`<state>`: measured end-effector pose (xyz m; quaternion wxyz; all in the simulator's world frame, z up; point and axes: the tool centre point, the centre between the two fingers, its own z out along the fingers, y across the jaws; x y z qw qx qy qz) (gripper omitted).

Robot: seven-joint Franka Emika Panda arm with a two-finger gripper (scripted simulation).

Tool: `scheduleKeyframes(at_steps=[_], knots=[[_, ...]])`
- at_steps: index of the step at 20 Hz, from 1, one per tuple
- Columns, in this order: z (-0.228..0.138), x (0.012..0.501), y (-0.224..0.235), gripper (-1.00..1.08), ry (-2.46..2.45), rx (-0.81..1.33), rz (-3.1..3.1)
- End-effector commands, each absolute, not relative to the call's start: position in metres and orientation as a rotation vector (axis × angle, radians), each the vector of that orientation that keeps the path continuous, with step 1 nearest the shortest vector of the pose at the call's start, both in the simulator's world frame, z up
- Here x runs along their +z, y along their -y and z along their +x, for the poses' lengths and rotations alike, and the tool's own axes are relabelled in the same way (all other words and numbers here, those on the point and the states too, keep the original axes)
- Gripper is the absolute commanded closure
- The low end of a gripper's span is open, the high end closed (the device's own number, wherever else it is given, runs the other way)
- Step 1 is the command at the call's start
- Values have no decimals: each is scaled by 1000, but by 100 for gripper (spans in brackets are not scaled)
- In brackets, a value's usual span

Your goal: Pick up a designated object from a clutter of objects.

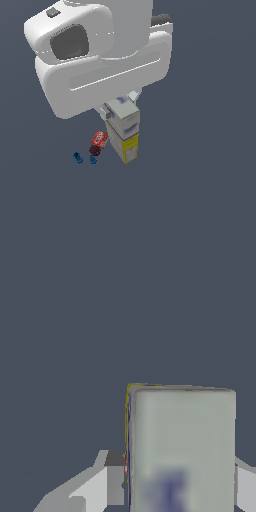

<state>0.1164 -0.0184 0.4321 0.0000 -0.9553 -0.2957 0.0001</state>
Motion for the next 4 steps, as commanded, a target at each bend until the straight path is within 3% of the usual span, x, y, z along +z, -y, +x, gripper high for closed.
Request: scheduleKeyframes(at_steps=[1,4], knots=[[118,434,19,108,929,0,-3001],[119,434,19,108,929,0,-3001]])
